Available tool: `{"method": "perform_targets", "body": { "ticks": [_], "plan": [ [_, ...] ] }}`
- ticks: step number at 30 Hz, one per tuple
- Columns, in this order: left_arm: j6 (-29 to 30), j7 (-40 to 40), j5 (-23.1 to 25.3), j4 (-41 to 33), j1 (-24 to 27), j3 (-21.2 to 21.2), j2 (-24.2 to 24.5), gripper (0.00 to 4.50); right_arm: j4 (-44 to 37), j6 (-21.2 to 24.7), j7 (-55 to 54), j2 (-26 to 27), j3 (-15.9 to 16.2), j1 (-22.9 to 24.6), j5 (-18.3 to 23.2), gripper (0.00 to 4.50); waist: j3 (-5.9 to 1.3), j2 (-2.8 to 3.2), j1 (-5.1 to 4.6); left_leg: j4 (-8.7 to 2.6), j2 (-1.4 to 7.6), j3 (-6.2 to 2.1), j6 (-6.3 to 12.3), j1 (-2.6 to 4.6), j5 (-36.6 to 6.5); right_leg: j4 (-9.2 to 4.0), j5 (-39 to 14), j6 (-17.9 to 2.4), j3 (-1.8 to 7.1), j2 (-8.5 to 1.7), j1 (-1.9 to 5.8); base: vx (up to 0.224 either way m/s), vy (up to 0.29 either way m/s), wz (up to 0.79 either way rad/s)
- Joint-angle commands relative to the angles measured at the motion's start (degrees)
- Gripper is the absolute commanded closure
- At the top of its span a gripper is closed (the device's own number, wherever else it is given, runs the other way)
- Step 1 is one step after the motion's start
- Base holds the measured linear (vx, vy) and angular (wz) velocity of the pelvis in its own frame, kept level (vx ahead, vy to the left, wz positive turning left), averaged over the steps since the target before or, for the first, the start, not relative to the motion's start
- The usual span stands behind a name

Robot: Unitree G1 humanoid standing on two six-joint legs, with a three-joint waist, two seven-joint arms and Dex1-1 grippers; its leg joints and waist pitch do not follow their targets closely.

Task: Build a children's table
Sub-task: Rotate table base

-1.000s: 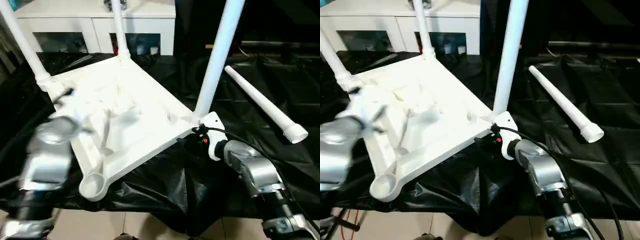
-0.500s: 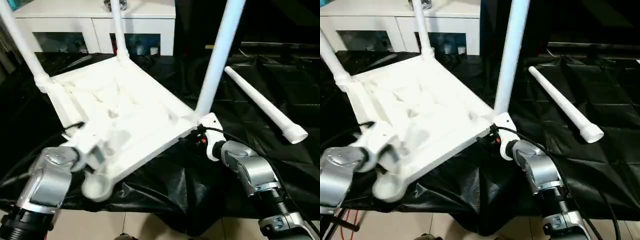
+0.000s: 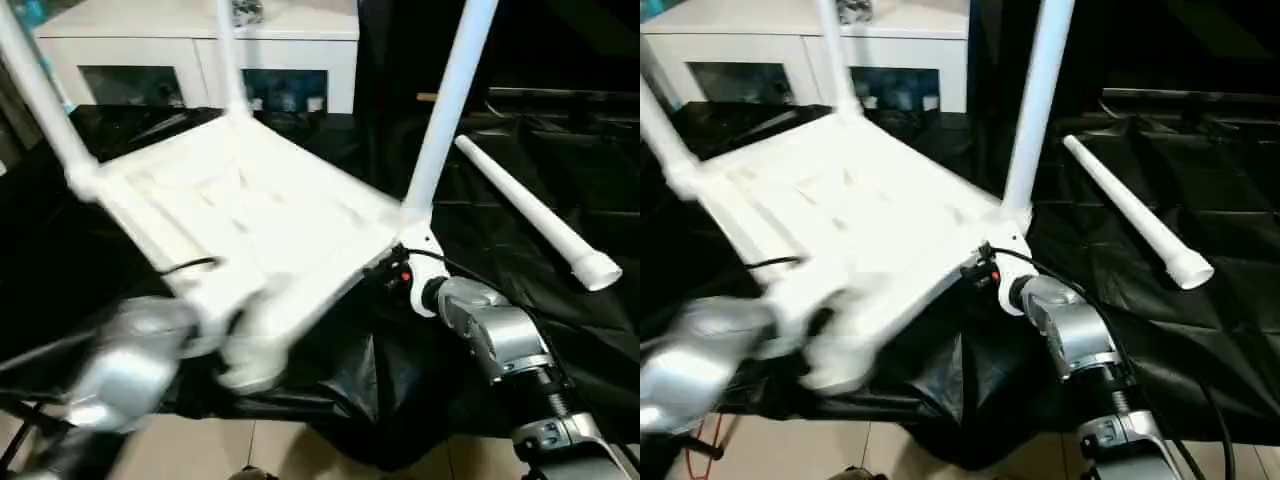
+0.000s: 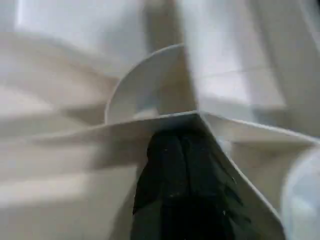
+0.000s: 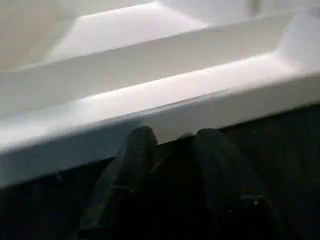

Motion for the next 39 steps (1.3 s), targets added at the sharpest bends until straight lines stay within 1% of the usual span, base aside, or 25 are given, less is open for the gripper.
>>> {"method": "perform_targets", "body": {
  "ticks": [1, 2, 4, 6, 8, 10, 13, 14, 15, 16, 17, 19, 21, 22, 23, 25, 26, 27, 28, 31, 32, 33, 35, 37, 39],
  "plan": [
    [-3.7, 3.5, 0.1, 2.3, -1.9, 0.1, -1.4, 4.5, -1.8, -0.2, -0.4, -0.3, -0.9, -0.3, 0.2, 3.27, -3.82, 0.15, -0.24, -4.32, 2.45, -1.15, -0.48, 1.05, -14.6, -4.21, -13.2, -10.9, 2.41, -3.39, 2.56, 0.0, 0.0, 0.0],
    [-3.9, 3.9, 0.2, 2.6, -2.1, 0.1, -1.6, 4.5, -2.2, 0.0, -0.4, -0.5, -1.0, -0.1, 0.3, 3.34, -3.89, 1.0, -0.22, -4.25, 2.45, -1.23, -0.5, 1.14, -14.6, -4.03, -12.9, -11.0, 2.41, -3.42, 2.51, 0.0, 0.0, 0.0],
    [-3.8, 3.9, 0.4, 2.7, -2.2, -0.1, -1.4, 4.5, -2.8, 0.2, -0.6, -0.8, -1.2, 0.2, 0.2, 3.46, -3.97, 0.27, -0.57, -4.25, 2.34, -1.24, -0.01, 0.73, -13.5, -3.93, -12.0, -10.9, 2.28, -3.3, 2.92, 0.0, 0.0, 0.0],
    [-5.1, 4.9, 0.2, 2.8, -2.4, 0.4, -1.6, 4.5, -5.1, 0.6, -1.7, -1.7, -2.0, 1.2, 0.0, 3.55, -3.95, 0.56, -0.94, -4.07, 2.36, -1.19, 0.75, 0.68, -12.1, -4.0, -11.3, -11.3, 2.26, -3.27, 2.86, 0.0, 0.0, 0.0],
    [-11.0, 5.8, -0.4, 1.9, -2.3, 1.4, -1.7, 4.5, -7.9, 1.2, -3.8, -2.7, -4.3, 2.2, 0.1, 3.55, -4.03, 0.48, -0.86, -3.94, 2.35, -1.21, 1.35, 0.62, -10.9, -4.06, -10.4, -11.4, 2.27, -3.24, 2.95, 0.0, 0.0, 0.0],
    [-12.8, 7.0, -1.7, 0.2, -2.0, 3.3, -2.9, 4.5, -10.0, 1.8, -5.1, -3.4, -6.2, 2.7, 0.4, 3.55, -4.19, 0.43, -0.91, -3.81, 2.47, -1.04, 1.59, 0.79, -9.9, -3.71, -8.5, -12.2, 2.22, -3.13, 2.92, 0.0, 0.0, 0.0],
    [-13.6, 8.1, -7.6, -4.4, -1.4, 9.1, -7.7, 4.17, -13.8, 3.7, -6.6, -3.7, -10.6, 3.0, 2.7, 3.3, -4.03, 0.5, -0.95, -3.78, 2.57, -0.9, 1.92, 0.86, -10.1, -3.8, -8.6, -13.1, 2.27, -3.23, 2.99, 0.0, 0.0, 0.0],
    [-14.0, 11.2, -10.1, -5.8, -0.7, 12.9, -11.3, 4.09, -16.0, 4.2, -8.0, -3.4, -12.8, 3.2, 3.6, 3.22, -3.99, 0.76, -0.96, -3.79, 2.64, -0.84, 1.97, 0.84, -10.6, -3.99, -8.7, -13.1, 2.25, -3.14, 2.89, 0.0, 0.0, 0.0],
    [-14.2, 13.8, -11.4, -6.3, -0.3, 15.5, -13.8, 4.09, -17.6, 4.3, -8.8, -3.1, -14.0, 3.4, 4.0, 3.19, -3.81, 1.63, -0.92, -3.9, 2.69, -0.98, 1.68, 0.94, -12.1, -4.09, -9.4, -13.1, 2.09, -3.03, 2.77, 0.0, 0.0, 0.0],
    [-15.9, 16.3, -12.1, -6.3, 0.2, 17.4, -15.6, 4.06, -19.0, 3.9, -9.7, -2.6, -14.8, 3.8, 4.2, 3.1, -3.74, 1.09, -1.16, -3.82, 2.56, -0.84, 1.85, 0.79, -13.0, -4.36, -10.0, -12.9, 2.07, -2.91, 2.81, 0.0, 0.0, 0.0],
    [-17.4, 18.9, -12.8, -6.1, 0.7, 19.0, -17.3, 3.97, -20.5, 3.3, -10.6, -2.0, -15.4, 4.2, 4.6, 2.99, -3.82, 0.91, -1.23, -3.78, 2.41, -0.89, 2.01, 0.7, -13.2, -4.41, -10.8, -12.6, 2.03, -2.99, 3.01, 0.0, 0.0, 0.0],
    [-20.5, 24.0, -13.0, -5.6, 2.3, 21.4, -19.5, 3.7, -24.5, 1.8, -12.1, -0.1, -16.5, 6.0, 5.9, 2.76, -3.76, 1.1, -1.41, -3.62, 2.05, -0.87, 2.82, 0.6, -13.7, -5.14, -17.3, -9.2, 1.95, -2.91, 2.67, 0.0, 0.0, 0.0],
    [-22.2, 25.9, -12.3, -5.3, 3.3, 21.8, -19.9, 3.7, -26.4, 1.2, -12.7, 0.9, -16.8, 7.3, 6.4, 2.76, -3.79, 0.89, -1.62, -3.72, 2.06, -0.93, 2.68, 0.52, -13.8, -5.33, -19.4, -8.0, 1.84, -2.81, 2.65, 0.0, 0.0, 0.0],
    [-18.8, 28.9, -8.1, -5.0, 5.3, 21.3, -19.0, 3.51, -30.0, -0.5, -12.8, 2.1, -16.1, 11.3, 6.4, 2.49, -3.79, -0.07, -1.84, -3.8, 2.2, -0.83, 2.72, 0.45, -13.7, -5.58, -20.3, -6.7, 1.9, -2.56, 2.41, 0.0, 0.0, 0.0],
    [-17.5, 30.0, -6.4, -5.1, 6.0, 21.2, -18.7, 3.51, -31.4, -0.7, -12.7, 2.4, -15.7, 12.9, 6.4, 2.49, -3.8, 0.47, -1.56, -3.87, 2.27, -0.94, 2.7, 0.54, -13.6, -5.38, -20.5, -6.1, 1.96, -2.65, 2.36, 0.0, 0.0, 0.0],
    [-20.7, 31.3, -4.3, -6.2, 8.5, 21.0, -17.7, 3.32, -33.8, -0.6, -13.1, 2.9, -14.6, 16.1, 5.9, 2.37, -3.75, -0.57, -1.44, -4.1, 2.35, -1.04, 2.75, 0.38, -12.7, -5.55, -23.4, -4.4, 1.99, -2.81, 2.21, 0.0, 0.0, 0.0],
    [-20.7, 31.3, -4.3, -6.2, 8.5, 21.0, -17.7, 3.26, -33.8, -0.6, -13.1, 2.9, -14.6, 16.1, 5.9, 2.17, -3.79, -0.01, -1.32, -4.16, 2.47, -1.16, 2.29, 0.7, -13.4, -5.59, -23.8, -4.3, 2.02, -2.81, 1.88, 0.0, 0.0, 0.0],
    [-20.1, 30.5, -6.3, -7.6, 9.0, 22.3, -18.5, 3.26, -34.4, -0.5, -13.2, 3.0, -14.0, 16.9, 5.5, 2.17, -3.72, -0.82, -1.49, -4.21, 2.54, -1.04, 2.17, 0.69, -13.9, -5.75, -23.8, -4.4, 2.02, -2.7, 1.76, 0.0, 0.0, 0.0],
    [-19.5, 30.0, -10.1, -9.5, 9.6, 24.8, -20.0, 3.06, -34.9, -0.4, -13.8, 3.5, -13.2, 17.7, 5.2, 1.98, -3.69, -0.31, -1.18, -4.34, 2.62, -1.15, 1.63, 0.96, -14.3, -5.56, -23.1, -4.9, 2.05, -2.77, 1.63, 0.0, 0.0, 0.0],
    [-20.7, 30.0, -12.4, -10.0, 10.5, 26.0, -20.5, 2.87, -34.5, -1.1, -14.5, 3.8, -12.2, 17.5, 4.4, 1.73, -3.36, 0.04, -1.38, -4.66, 2.61, -1.35, 0.23, 1.17, -18.6, -5.62, -22.1, -5.2, 2.13, -2.69, 1.32, 0.0, 0.0, 0.0],
    [-20.9, 30.4, -12.4, -9.8, 10.8, 25.7, -20.4, 2.84, -34.6, -1.4, -14.6, 3.9, -12.0, 17.6, 4.2, 1.62, -3.3, -0.2, -1.47, -4.71, 2.57, -1.28, 0.25, 1.1, -18.9, -5.77, -21.9, -5.0, 2.16, -2.61, 1.31, 0.0, 0.0, 0.0],
    [-21.2, 31.2, -11.9, -9.5, 11.1, 25.4, -20.2, 2.75, -34.5, -1.7, -14.6, 3.8, -11.6, 17.7, 3.6, 1.54, -3.28, 0.08, -1.45, -4.72, 2.53, -1.31, 0.15, 1.13, -19.2, -5.7, -21.8, -4.9, 2.2, -2.64, 1.34, 0.0, 0.0, 0.0],
    [-21.5, 32.1, -11.5, -8.7, 11.5, 25.2, -20.5, 2.51, -34.0, -2.5, -14.5, 3.4, -10.9, 17.5, 2.8, 1.4, -3.45, 0.1, -1.5, -4.7, 2.45, -1.33, 0.13, 0.83, -18.2, -5.56, -20.0, -4.6, 2.33, -2.74, 1.71, 0.0, 0.0, 0.0],
    [-21.9, 33.1, -10.8, -7.9, 11.6, 25.1, -20.9, 2.47, -33.1, -3.3, -15.2, 3.2, -10.6, 16.8, 2.1, 1.3, -3.54, -0.37, -1.54, -4.56, 2.45, -1.18, 0.3, 0.83, -17.2, -5.5, -18.5, -4.8, 2.41, -2.66, 1.73, 0.0, 0.0, 0.0],
    [-21.5, 34.3, -10.2, -7.4, 11.2, 24.9, -21.4, 2.19, -31.4, -5.0, -17.7, 2.9, -10.4, 15.4, 0.0, 1.04, -3.62, -0.36, -1.5, -4.55, 2.49, -1.24, 0.48, 0.63, -15.9, -5.2, -17.6, -5.4, 2.4, -2.82, 1.93, 0.0, 0.0, 0.0]
  ]
}}
